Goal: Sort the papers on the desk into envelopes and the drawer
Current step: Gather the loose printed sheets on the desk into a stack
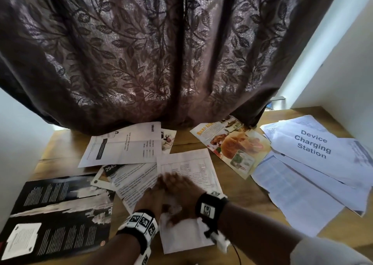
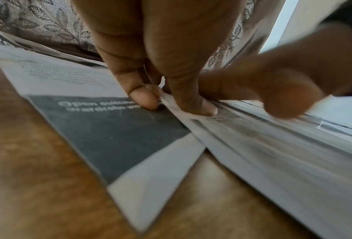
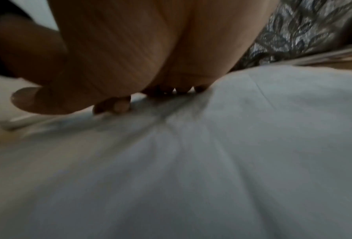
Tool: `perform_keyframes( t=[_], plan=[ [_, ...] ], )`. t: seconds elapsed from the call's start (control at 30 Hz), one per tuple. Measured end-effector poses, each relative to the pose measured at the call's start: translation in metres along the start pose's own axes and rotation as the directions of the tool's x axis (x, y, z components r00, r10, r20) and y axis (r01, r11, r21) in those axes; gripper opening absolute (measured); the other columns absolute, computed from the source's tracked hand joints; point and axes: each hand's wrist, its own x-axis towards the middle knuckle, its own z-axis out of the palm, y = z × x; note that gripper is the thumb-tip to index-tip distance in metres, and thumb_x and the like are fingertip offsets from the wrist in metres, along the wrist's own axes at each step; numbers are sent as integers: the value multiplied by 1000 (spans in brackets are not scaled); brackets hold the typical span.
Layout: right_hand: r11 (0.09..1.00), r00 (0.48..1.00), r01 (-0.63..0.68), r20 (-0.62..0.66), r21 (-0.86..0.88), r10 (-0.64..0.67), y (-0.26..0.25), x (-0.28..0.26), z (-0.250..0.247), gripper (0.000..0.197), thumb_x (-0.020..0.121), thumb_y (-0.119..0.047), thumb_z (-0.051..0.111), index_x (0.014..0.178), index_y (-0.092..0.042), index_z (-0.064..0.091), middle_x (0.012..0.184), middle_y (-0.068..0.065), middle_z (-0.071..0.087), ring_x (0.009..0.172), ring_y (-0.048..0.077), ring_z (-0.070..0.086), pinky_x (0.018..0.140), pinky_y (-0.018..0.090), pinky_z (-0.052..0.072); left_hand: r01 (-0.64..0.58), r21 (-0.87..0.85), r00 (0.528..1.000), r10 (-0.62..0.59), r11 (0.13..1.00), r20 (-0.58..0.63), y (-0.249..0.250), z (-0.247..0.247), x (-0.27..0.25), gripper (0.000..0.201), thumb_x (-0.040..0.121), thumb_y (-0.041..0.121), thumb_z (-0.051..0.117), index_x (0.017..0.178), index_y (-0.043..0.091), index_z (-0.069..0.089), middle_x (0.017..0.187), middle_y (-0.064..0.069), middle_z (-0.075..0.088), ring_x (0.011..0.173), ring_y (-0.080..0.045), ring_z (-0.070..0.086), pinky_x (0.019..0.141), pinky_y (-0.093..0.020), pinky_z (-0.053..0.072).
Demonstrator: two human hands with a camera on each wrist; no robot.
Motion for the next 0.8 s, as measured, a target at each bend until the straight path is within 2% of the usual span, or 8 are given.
perform_keyframes(
  t=[0.17,0.3,0.4,0.47,0.57,0.6,0.7,0.8],
  plan=[
    [997,996,-55,63,-60,59,36,-51,16,140,66,-86,61,156,-18,-21,164,5,-26,150,25,-26,120,50,-17,-31,2,1000,31,1000,1,-5,1,1,93,89,29,69,157,23,6,163,7,-10,150,-22,15,121,-27,9],
    [985,979,-164,116,-48,169,79,-93,4,143,60,-92,58,152,-28,-29,160,-3,-34,147,21,-32,119,51,-21,-33,-13,999,33,999,-9,-2,-2,-4,93,90,26,69,157,21,4,164,2,-9,151,-22,10,122,-27,7],
    [984,979,-170,107,-54,175,95,-106,4,141,56,-98,52,148,-36,-34,157,-10,-38,144,17,-38,117,48,-24,-9,20,999,8,1000,32,6,-14,-11,94,90,34,67,157,20,3,164,1,-10,152,-20,4,121,-28,4],
    [982,977,-183,106,-39,186,94,-108,7,141,54,-101,49,147,-37,-36,156,-11,-40,143,16,-39,118,48,-23,12,146,997,-24,989,75,17,-25,-13,98,86,48,67,157,21,6,165,2,-4,151,-25,9,121,-36,11],
    [984,977,-176,115,-26,178,93,-108,8,142,51,-105,43,146,-37,-38,155,-13,-42,143,16,-40,119,50,-23,22,314,1000,-27,949,13,48,-32,-11,107,70,66,73,152,18,22,162,-2,15,144,-30,19,115,-50,23],
    [985,978,-171,113,-24,173,94,-107,7,143,50,-106,42,145,-37,-38,155,-13,-42,143,16,-40,119,52,-22,-19,298,1000,17,954,9,61,-27,-10,113,66,67,75,152,18,22,162,-4,13,145,-31,17,116,-51,21],
    [986,978,-165,127,-27,167,96,-105,7,145,48,-107,41,146,-35,-38,154,-12,-43,142,17,-42,119,52,-22,-176,171,983,165,969,78,104,2,-8,130,61,66,79,157,18,6,164,-1,-12,151,-30,-3,122,-50,8],
    [986,975,-161,144,-48,167,98,-103,10,148,46,-108,39,148,-30,-35,154,-8,-44,141,18,-43,118,52,-22,-188,157,977,168,970,131,123,31,-10,139,63,66,78,155,14,-11,162,-3,-22,150,-28,-17,123,-46,-5]
  ],
)
